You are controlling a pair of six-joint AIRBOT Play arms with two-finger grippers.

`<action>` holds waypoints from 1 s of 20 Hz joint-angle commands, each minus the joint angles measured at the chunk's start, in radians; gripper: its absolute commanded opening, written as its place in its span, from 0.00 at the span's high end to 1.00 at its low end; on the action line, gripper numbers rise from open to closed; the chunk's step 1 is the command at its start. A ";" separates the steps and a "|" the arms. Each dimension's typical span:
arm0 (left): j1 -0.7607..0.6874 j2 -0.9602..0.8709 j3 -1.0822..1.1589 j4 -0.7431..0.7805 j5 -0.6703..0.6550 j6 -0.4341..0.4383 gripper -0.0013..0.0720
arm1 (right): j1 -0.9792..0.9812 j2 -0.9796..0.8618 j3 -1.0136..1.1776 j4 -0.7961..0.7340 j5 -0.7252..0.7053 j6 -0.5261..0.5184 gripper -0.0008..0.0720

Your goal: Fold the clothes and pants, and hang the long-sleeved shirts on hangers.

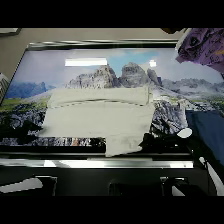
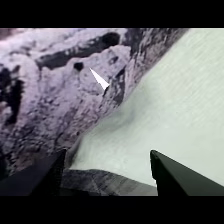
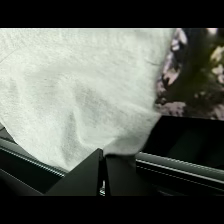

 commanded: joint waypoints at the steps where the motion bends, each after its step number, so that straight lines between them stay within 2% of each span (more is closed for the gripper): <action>1: -0.042 -0.023 -0.002 0.013 0.031 0.002 0.17 | 0.001 0.000 0.001 0.000 0.005 0.000 0.95; 2: -0.051 -0.026 -0.002 0.013 0.031 0.002 0.31 | 0.001 0.000 0.002 0.000 0.006 0.001 0.95; 3: -0.054 -0.026 -0.002 0.012 0.031 0.003 0.61 | 0.001 0.000 0.004 0.000 0.009 0.002 0.95; 4: -0.055 -0.025 -0.002 0.011 0.030 0.003 0.85 | 0.001 0.000 0.009 -0.001 0.009 0.003 0.95; 5: -0.056 -0.024 0.001 0.011 0.018 0.009 0.96 | 0.001 0.000 0.022 -0.009 0.010 0.003 0.95; 8: -0.055 0.005 0.003 0.013 -0.034 0.018 0.96 | 0.001 0.000 0.114 -0.102 0.047 0.043 0.95; 12: -0.060 0.191 0.002 0.117 -0.060 -0.140 0.96 | 0.001 0.084 0.233 -0.245 0.201 0.098 0.95; 15: -0.063 0.331 0.002 0.159 -0.094 -0.186 0.96 | 0.001 0.227 0.246 -0.301 0.338 0.164 0.95; 17: -0.096 0.367 0.002 0.158 -0.080 -0.193 0.96 | 0.001 0.308 0.246 -0.301 0.360 0.185 0.95; 20: -0.170 0.362 0.003 0.151 -0.002 -0.190 0.96 | 0.001 0.287 0.290 -0.322 0.328 0.173 0.95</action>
